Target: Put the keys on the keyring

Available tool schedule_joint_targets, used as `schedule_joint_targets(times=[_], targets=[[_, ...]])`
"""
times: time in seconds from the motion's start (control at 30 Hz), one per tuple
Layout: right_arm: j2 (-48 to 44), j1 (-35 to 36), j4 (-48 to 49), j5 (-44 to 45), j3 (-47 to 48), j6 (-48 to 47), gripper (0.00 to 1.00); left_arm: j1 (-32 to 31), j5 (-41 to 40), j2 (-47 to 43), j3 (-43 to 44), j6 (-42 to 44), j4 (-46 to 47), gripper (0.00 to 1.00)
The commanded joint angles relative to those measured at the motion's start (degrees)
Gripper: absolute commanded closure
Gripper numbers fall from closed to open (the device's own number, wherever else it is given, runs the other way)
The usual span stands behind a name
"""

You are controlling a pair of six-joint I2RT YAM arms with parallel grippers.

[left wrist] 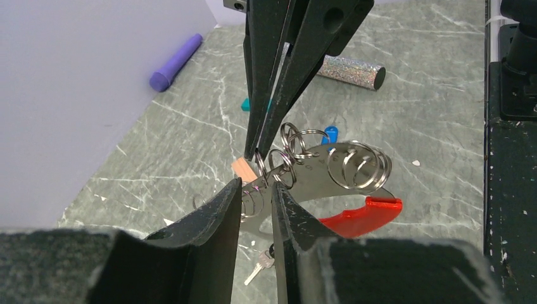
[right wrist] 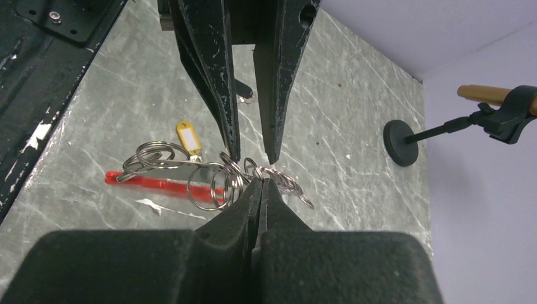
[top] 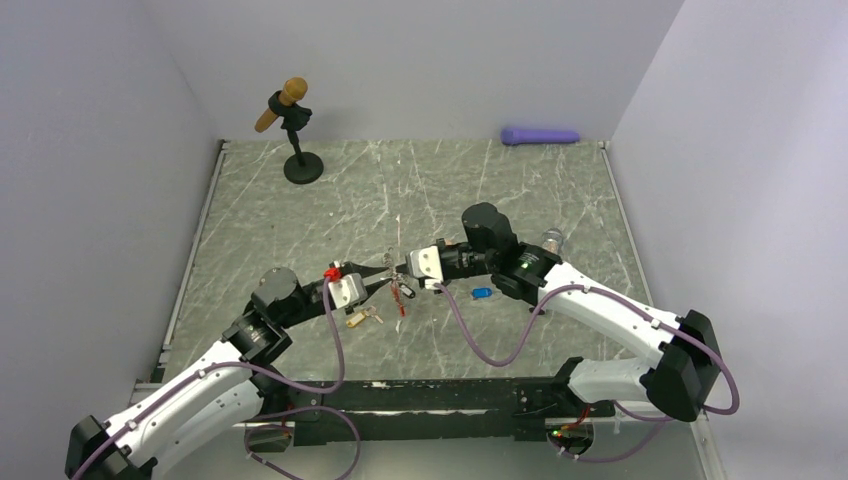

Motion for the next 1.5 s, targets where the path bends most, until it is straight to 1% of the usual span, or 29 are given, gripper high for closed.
schedule_joint_targets(times=[0.0,0.3,0.47,0.53,0.6,0.63,0.8,0.93,1.0,1.07,1.13,1.23,1.37,1.47], targets=[[0.2,0.3,3.3,-1.9,3.1,1.2,1.0,-0.3,0.1,1.1,0.1,-0.2,2.8,0.71],[0.1,0.2,3.5,-2.6,2.7,1.8,1.0,-0.3,-0.6,1.1,-0.5,-1.1,4.4,0.72],[0.0,0.3,4.0,-2.9,2.7,3.3,1.0,-0.2,0.3,1.8,-0.4,-1.5,4.4,0.79],[-0.1,0.3,4.1,-3.1,2.6,3.9,1.0,-0.3,0.8,2.3,-0.1,-1.6,4.0,0.85],[-0.3,0.3,4.2,-3.2,2.4,4.3,1.0,-0.3,1.1,2.8,0.3,-1.5,3.4,0.97],[-0.3,0.3,4.2,-3.3,2.3,4.5,1.0,-0.2,1.1,2.9,0.5,-1.6,3.1,1.0],[-0.6,0.3,3.6,-3.5,1.9,4.4,1.0,-0.3,-0.5,2.7,1.0,-3.0,2.7,1.0],[-0.4,0.3,2.3,-4.0,1.8,4.0,1.0,-0.3,-3.4,2.7,3.4,-5.1,-1.1,1.0],[-0.3,0.3,2.4,-4.2,1.8,4.2,0.92,-0.3,-3.7,3.5,5.6,-5.4,-4.3,1.0],[-0.1,0.3,2.8,-4.5,1.8,4.5,0.87,-0.3,-3.2,5.0,8.3,-5.2,-8.1,1.0],[0.1,0.3,3.1,-4.8,2.0,4.5,0.84,-0.3,-3.1,6.6,11.2,-4.8,-11.8,1.0],[0.4,0.3,2.8,-4.9,2.5,3.9,0.82,-0.3,-2.7,8.8,14.5,-3.4,-17.4,1.0],[0.8,0.3,1.4,-5.2,3.2,3.0,0.82,-0.4,-3.4,10.2,17.9,-0.7,-23.0,1.0],[1.1,0.3,0.2,-5.8,3.5,2.5,0.86,-0.6,-4.1,10.1,19.0,0.2,-24.9,1.0]])
